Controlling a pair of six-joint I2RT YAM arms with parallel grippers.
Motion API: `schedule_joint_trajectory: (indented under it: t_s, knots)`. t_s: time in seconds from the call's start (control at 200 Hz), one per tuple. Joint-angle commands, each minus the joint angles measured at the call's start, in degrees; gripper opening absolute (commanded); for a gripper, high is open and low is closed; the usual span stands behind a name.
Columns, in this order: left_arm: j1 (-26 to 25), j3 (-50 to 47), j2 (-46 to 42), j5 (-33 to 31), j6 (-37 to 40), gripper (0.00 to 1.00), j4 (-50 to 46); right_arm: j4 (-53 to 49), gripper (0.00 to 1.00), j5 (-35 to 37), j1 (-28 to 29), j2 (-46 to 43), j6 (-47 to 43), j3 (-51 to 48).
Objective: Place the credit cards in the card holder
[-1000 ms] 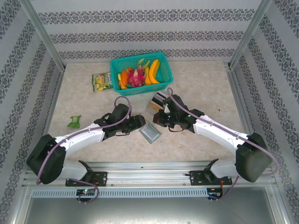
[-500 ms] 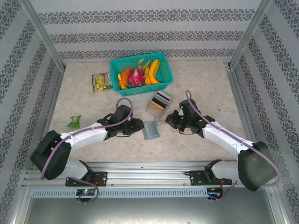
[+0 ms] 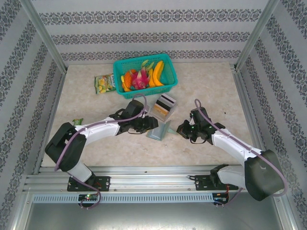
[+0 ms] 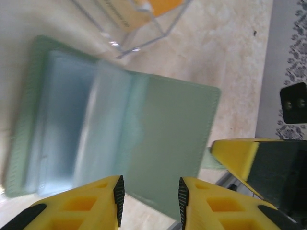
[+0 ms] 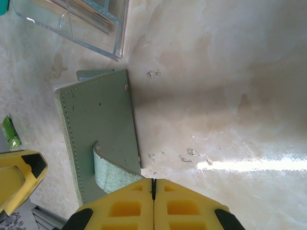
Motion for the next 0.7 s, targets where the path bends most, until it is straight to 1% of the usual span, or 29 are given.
schedule_joint_trajectory:
  t_s: [0.0,0.085,0.175,0.28,0.35,0.43,0.455,0.505,0.525,0.595,0.699]
  knots:
    - [-1.56,4.5,3.94,4.67,3.48,0.34,1.32,-1.8,0.06,1.25,-0.5,-0.15,-1.71,-0.34]
    - [-2.42,6.33,7.39,5.95,3.38,0.32,1.39,-2.13,0.06,2.5,-0.68,-0.74,-1.87,-0.32]
    - [-3.24,7.22,10.44,8.51,2.14,0.3,3.9,-2.73,0.07,4.22,-1.18,-1.38,-2.05,-0.27]
    - [-4.5,7.72,13.39,8.96,1.0,0.27,5.29,-2.93,0.09,4.27,-1.78,-1.22,-2.82,0.13]
    - [-5.3,8.0,14.67,8.38,0.96,0.27,5.48,-3.71,0.13,4.3,-2.07,-0.69,-3.18,0.81]
    - [-5.81,8.1,16.17,7.84,0.75,0.26,5.41,-4.4,0.14,4.42,-2.05,-1.25,-2.93,1.71]
    - [-5.9,8.01,16.48,7.77,0.59,0.25,5.73,-4.32,0.17,4.38,-2.09,-1.83,-2.7,1.85]
    - [-5.95,7.37,16.87,7.42,-0.15,0.25,6.65,-4.21,0.29,4.88,-2.09,-3.4,-2.28,2.14]
    - [-5.99,7.01,16.88,7.19,-0.45,0.25,7.03,-4.22,0.3,5.28,-2.05,-4.02,-2.15,2.27]
    - [-5.99,6.34,16.86,6.82,-0.84,0.25,7.65,-3.37,0.3,6.04,-1.66,-5.85,-1.83,2.31]
    - [-5.99,6.15,16.69,6.45,-0.93,0.25,7.7,-2.45,0.21,6.39,-0.78,-5.4,-0.64,3.0]
